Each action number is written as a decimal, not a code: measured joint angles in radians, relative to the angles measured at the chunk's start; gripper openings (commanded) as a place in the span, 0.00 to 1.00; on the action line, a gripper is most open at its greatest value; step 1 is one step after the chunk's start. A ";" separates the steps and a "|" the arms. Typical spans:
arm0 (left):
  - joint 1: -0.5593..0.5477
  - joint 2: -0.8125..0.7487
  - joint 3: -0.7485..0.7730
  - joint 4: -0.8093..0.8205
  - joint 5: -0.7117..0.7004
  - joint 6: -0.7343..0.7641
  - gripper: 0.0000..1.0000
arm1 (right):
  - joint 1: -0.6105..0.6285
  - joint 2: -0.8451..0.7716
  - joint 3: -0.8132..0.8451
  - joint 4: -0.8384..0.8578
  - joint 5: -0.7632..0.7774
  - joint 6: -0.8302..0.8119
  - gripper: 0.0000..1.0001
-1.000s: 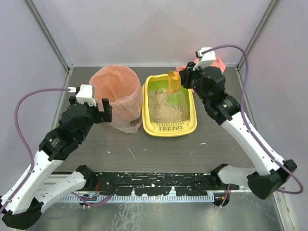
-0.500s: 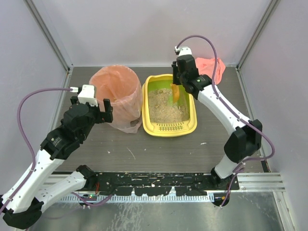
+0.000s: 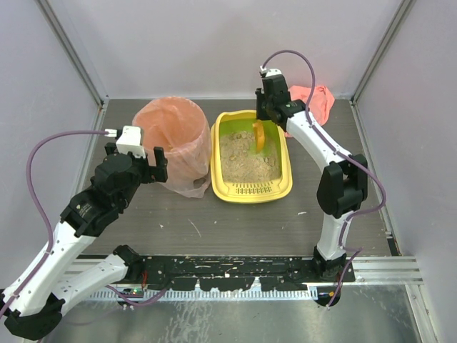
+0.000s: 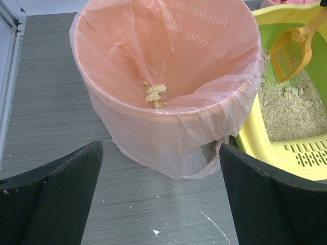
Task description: Clean the litter box
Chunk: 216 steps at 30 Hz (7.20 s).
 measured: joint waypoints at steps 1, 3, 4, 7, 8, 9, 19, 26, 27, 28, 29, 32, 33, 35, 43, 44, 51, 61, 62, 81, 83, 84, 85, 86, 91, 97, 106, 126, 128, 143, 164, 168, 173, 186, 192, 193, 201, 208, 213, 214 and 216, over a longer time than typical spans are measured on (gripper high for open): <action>0.000 0.000 0.000 0.000 0.000 0.002 0.98 | 0.000 0.002 0.002 0.001 -0.001 0.000 0.01; 0.000 0.000 0.000 0.000 0.000 0.005 0.98 | 0.000 0.005 0.012 0.000 -0.006 0.002 0.01; 0.000 0.000 0.000 0.000 0.000 0.005 0.98 | 0.000 0.006 0.014 0.000 -0.007 0.004 0.01; 0.000 0.000 0.000 0.000 0.000 0.006 0.98 | -0.002 0.011 0.016 0.000 -0.014 0.015 0.01; 0.000 0.000 0.000 0.000 0.000 0.006 0.98 | -0.004 0.016 0.018 0.000 -0.016 0.018 0.01; 0.000 0.000 0.000 0.000 0.000 0.007 0.98 | -0.005 0.021 0.022 0.001 -0.019 0.020 0.01; 0.000 0.000 -0.002 0.000 -0.001 0.008 0.98 | -0.023 0.048 0.058 0.000 -0.092 0.068 0.01; 0.000 0.000 -0.003 0.000 0.000 0.008 0.98 | -0.036 0.044 0.037 0.019 -0.161 0.072 0.01; 0.000 0.000 -0.003 0.000 0.000 0.008 0.98 | -0.041 0.040 0.028 0.027 -0.173 0.072 0.01; 0.000 0.000 -0.003 0.000 0.000 0.008 0.98 | -0.045 0.035 0.018 0.033 -0.181 0.074 0.00; 0.000 0.000 -0.003 0.000 -0.001 0.008 0.98 | -0.053 0.026 0.002 0.043 -0.193 0.077 0.01; 0.000 0.000 -0.003 0.000 0.000 0.008 0.98 | -0.072 0.001 -0.044 0.065 -0.226 0.093 0.01; 0.000 0.000 -0.003 0.000 0.000 0.008 0.98 | -0.079 -0.006 -0.060 0.076 -0.241 0.099 0.01; 0.000 0.000 -0.003 0.000 0.000 0.008 0.98 | -0.091 -0.020 -0.090 0.092 -0.270 0.117 0.01; 0.000 0.002 -0.003 0.000 0.000 0.008 0.98 | -0.108 -0.073 -0.205 0.173 -0.338 0.175 0.01; 0.000 0.002 -0.003 0.000 0.000 0.008 0.98 | -0.110 -0.083 -0.228 0.185 -0.349 0.186 0.01; 0.000 0.007 -0.003 -0.001 0.000 0.008 0.98 | -0.157 -0.161 -0.430 0.351 -0.413 0.293 0.01; 0.000 0.008 -0.003 -0.001 0.000 0.008 0.98 | -0.188 -0.196 -0.717 0.694 -0.472 0.556 0.01; 0.000 0.008 -0.003 0.000 0.000 0.008 0.98 | -0.188 -0.198 -0.735 0.732 -0.476 0.579 0.01; 0.000 0.006 -0.005 -0.001 0.000 0.008 0.98 | -0.216 -0.294 -0.915 0.881 -0.493 0.717 0.00; 0.000 0.006 -0.005 -0.001 0.000 0.008 0.98 | -0.231 -0.312 -0.929 0.880 -0.498 0.722 0.01; 0.000 0.006 -0.005 -0.001 0.000 0.008 0.98 | -0.238 -0.320 -0.934 0.881 -0.502 0.725 0.01; 0.000 0.006 -0.005 -0.001 0.000 0.008 0.98 | -0.245 -0.325 -0.940 0.883 -0.506 0.728 0.01; 0.000 0.006 -0.005 -0.001 0.000 0.008 0.98 | -0.253 -0.331 -0.947 0.889 -0.513 0.734 0.00; 0.000 0.006 -0.005 -0.001 0.000 0.008 0.98 | -0.294 -0.361 -0.998 0.940 -0.566 0.774 0.01; 0.000 0.005 -0.005 -0.001 0.000 0.008 0.98 | -0.341 -0.398 -1.039 0.966 -0.618 0.795 0.01; 0.000 -0.017 -0.014 -0.001 0.000 0.008 0.98 | -0.446 -0.506 -1.099 0.989 -0.709 0.830 0.01; 0.000 -0.025 -0.011 -0.002 0.039 -0.014 0.98 | -0.587 -0.418 -1.291 1.538 -0.890 1.249 0.01; 0.000 -0.025 -0.010 -0.002 0.040 -0.018 0.98 | -0.582 -0.397 -1.290 1.574 -0.894 1.270 0.01; 0.000 -0.011 0.006 -0.003 0.043 -0.026 0.98 | -0.574 -0.382 -1.309 1.592 -0.883 1.301 0.01; 0.000 -0.010 0.014 -0.002 0.041 -0.025 0.98 | -0.542 -0.374 -1.318 1.592 -0.840 1.301 0.00; 0.000 -0.011 0.014 -0.001 0.041 -0.024 0.98 | -0.540 -0.372 -1.313 1.587 -0.831 1.297 0.01; 0.000 -0.010 0.014 -0.002 0.041 -0.023 0.98 | -0.536 -0.372 -1.310 1.582 -0.824 1.292 0.01; 0.000 -0.008 0.015 -0.001 0.041 -0.020 0.98 | -0.539 -0.367 -1.312 1.584 -0.809 1.270 0.01; 0.000 -0.009 0.013 0.005 0.040 -0.018 0.98 | -0.545 -0.384 -1.306 1.559 -0.803 1.239 0.01; 0.000 -0.007 0.013 0.004 0.040 -0.018 0.98 | -0.547 -0.385 -1.305 1.555 -0.803 1.233 0.01; 0.000 -0.008 0.009 0.006 0.040 -0.018 0.98 | -0.557 -0.383 -1.310 1.553 -0.806 1.206 0.01; 0.000 -0.010 0.007 0.006 0.033 -0.018 0.98 | -0.547 -0.373 -1.294 1.580 -0.823 1.186 0.01; 0.000 -0.011 0.006 0.006 0.033 -0.018 0.98 | -0.553 -0.395 -1.310 1.583 -0.824 1.176 0.01; 0.000 -0.010 0.006 0.006 0.033 -0.018 0.98 | -0.556 -0.396 -1.312 1.583 -0.826 1.170 0.01; 0.000 -0.010 0.006 0.006 0.033 -0.018 0.98 | -0.558 -0.393 -1.306 1.585 -0.831 1.164 0.01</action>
